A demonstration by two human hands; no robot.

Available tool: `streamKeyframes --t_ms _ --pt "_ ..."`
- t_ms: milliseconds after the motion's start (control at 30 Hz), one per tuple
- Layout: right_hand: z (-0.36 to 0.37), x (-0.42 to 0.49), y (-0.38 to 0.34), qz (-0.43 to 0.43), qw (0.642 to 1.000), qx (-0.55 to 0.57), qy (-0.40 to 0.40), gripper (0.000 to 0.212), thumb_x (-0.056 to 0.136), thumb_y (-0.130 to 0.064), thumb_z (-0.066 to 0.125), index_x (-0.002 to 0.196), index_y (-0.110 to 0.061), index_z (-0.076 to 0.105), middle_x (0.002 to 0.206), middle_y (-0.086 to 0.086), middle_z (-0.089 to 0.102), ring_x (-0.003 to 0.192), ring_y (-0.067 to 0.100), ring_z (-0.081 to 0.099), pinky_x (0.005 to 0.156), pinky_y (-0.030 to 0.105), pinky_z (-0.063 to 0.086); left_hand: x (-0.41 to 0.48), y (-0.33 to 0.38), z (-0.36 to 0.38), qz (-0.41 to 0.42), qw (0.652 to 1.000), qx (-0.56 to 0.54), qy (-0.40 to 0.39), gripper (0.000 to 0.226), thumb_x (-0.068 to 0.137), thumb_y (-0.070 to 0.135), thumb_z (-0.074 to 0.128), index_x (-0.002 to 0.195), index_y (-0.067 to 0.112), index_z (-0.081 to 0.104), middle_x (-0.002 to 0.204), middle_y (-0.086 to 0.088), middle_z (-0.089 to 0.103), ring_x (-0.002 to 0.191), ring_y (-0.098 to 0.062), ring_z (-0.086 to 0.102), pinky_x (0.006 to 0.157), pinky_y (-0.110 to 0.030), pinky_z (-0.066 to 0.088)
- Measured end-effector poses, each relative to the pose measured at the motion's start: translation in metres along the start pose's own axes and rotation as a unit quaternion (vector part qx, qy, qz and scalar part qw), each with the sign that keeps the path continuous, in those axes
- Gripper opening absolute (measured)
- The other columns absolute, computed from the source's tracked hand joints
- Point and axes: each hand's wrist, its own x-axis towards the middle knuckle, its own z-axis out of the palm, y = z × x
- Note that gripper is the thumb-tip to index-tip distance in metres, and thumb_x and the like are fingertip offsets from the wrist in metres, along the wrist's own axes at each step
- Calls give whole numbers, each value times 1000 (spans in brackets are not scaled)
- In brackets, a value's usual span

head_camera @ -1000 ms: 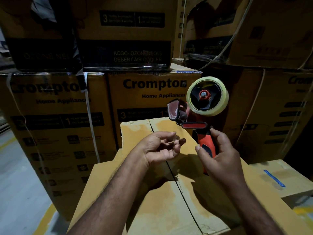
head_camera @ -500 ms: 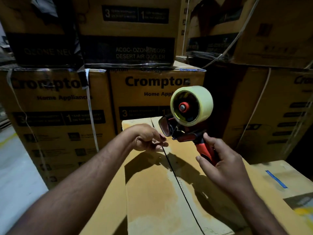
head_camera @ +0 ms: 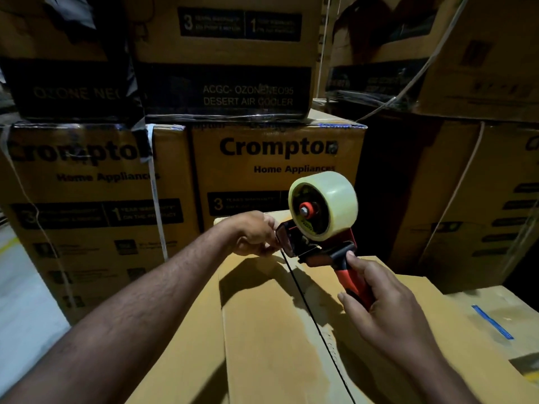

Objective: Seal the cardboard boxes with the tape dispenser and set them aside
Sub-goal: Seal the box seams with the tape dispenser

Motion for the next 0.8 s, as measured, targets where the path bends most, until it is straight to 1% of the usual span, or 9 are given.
streamKeyframes --t_ms 133,233,300,400,500,567,633,733,800 --pt "23 24 -15 22 1000 3 -13 64 87 -27 75 142 -32 44 117 -21 42 104 11 50 76 25 44 24 9 -16 0 999 -27 39 17 91 -4 62 95 9 72 98 -20 73 84 -23 68 73 -33 53" --pt "42 52 -21 63 997 17 -30 64 90 -29 72 144 -31 37 128 -12 46 111 11 48 83 24 45 38 15 -30 3 997 -15 79 20 90 -9 61 85 8 71 82 -9 71 76 -17 66 61 -27 54" --pt "56 70 -22 88 995 26 -38 63 92 -27 70 145 -30 36 140 -8 46 121 13 49 88 23 44 53 17 -37 17 992 19 127 19 92 -8 61 86 7 71 76 -7 69 71 -16 63 56 -23 53" --pt "80 88 -24 117 992 19 -38 60 94 -25 66 145 -30 35 142 -5 46 124 14 49 89 22 43 85 13 -42 53 973 58 218 14 98 -1 57 98 6 70 79 -5 65 67 -14 60 57 -23 55" --pt "99 100 -24 144 989 19 -38 59 94 -23 65 144 -30 34 139 -4 47 122 16 50 92 28 50 112 3 -42 69 951 84 288 19 94 -2 56 89 7 72 85 -4 69 71 -16 64 54 -26 54" --pt "107 106 -21 155 987 23 -46 58 94 -23 65 143 -28 35 137 -2 49 120 17 51 94 31 50 125 -4 -45 72 943 115 305 24 92 -6 55 86 11 71 88 -4 69 75 -16 65 52 -27 54" --pt "113 109 -17 163 985 22 -53 58 94 -22 65 144 -27 36 137 -2 50 120 17 51 95 30 49 136 -11 -51 62 942 136 301 22 91 -8 60 87 11 71 90 -3 68 77 -13 64 52 -24 52" --pt "119 113 -17 162 985 25 -48 57 94 -22 64 143 -27 37 135 -2 51 119 18 51 94 30 48 152 -19 -64 55 942 131 303 18 84 -3 76 87 14 71 91 -2 70 83 -13 68 66 -30 62" --pt "122 114 -19 157 986 19 -52 57 94 -23 64 144 -28 36 134 -4 49 116 14 50 93 26 46 159 -20 -72 48 943 120 306 19 81 1 82 85 16 72 91 -2 72 86 -13 70 73 -32 63"
